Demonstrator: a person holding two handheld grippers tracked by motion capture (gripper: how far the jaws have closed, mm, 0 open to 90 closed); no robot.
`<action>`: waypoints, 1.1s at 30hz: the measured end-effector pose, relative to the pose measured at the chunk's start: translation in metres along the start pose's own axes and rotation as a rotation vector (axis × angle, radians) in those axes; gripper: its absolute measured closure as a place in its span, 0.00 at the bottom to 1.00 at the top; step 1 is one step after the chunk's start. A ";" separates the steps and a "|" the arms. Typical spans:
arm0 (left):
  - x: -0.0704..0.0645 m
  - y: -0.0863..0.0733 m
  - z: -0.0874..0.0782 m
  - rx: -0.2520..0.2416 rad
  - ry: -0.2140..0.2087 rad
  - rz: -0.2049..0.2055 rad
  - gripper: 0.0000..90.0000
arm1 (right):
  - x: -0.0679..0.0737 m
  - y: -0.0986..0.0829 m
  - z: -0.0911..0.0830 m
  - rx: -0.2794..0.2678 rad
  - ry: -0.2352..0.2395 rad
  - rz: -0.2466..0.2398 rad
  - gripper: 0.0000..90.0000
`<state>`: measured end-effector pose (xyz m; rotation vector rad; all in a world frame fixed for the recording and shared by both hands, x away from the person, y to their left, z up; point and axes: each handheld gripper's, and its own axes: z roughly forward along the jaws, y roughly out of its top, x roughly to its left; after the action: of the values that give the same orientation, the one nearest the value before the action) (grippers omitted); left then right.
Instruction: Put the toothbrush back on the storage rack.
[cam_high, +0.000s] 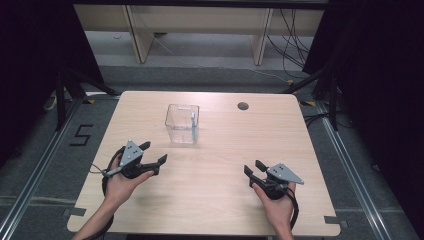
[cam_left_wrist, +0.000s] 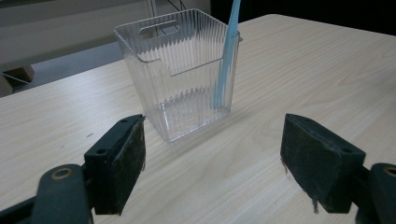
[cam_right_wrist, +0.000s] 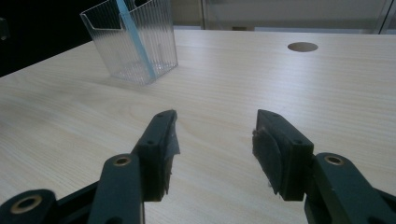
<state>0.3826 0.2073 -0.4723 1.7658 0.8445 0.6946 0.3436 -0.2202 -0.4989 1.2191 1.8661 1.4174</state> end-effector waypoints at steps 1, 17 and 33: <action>0.001 -0.002 -0.001 -0.007 -0.002 -0.002 0.24 | -0.001 0.000 0.000 0.004 0.005 -0.010 0.55; 0.010 -0.039 -0.034 -0.001 0.064 -0.061 0.25 | 0.002 -0.001 0.001 0.009 0.012 0.018 0.54; 0.013 -0.069 -0.055 -0.023 0.098 -0.108 0.25 | 0.002 -0.002 0.004 0.016 0.006 -0.004 0.54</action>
<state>0.3324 0.2637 -0.5192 1.6632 0.9868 0.7215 0.3450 -0.2170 -0.5022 1.2191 1.8865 1.4078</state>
